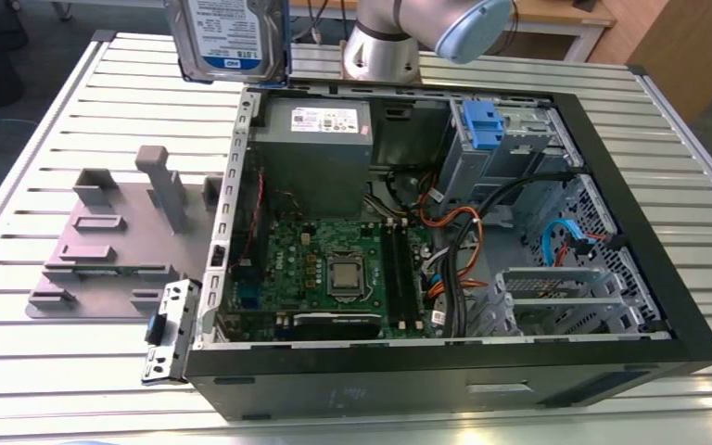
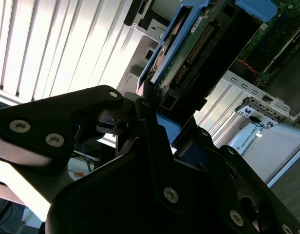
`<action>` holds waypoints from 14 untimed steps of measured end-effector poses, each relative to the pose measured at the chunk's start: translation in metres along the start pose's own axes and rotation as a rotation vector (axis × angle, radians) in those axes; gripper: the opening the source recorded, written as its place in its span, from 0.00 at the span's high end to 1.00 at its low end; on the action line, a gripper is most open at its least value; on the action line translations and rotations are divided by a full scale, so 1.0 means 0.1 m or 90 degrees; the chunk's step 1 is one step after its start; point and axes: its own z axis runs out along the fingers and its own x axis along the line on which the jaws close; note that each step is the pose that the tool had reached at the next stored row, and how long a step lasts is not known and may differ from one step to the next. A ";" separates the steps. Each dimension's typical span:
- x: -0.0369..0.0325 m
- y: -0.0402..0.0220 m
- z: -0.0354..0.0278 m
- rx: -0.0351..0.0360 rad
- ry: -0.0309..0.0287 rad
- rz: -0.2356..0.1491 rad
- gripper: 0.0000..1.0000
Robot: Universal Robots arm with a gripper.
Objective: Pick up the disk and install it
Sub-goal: 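Pick up the disk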
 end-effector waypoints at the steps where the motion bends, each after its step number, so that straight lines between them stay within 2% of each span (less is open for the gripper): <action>1: 0.000 -0.003 0.000 0.0000 0.0000 0.000 0.64; 14: -0.001 -0.041 0.000 0.0000 0.0000 0.000 0.64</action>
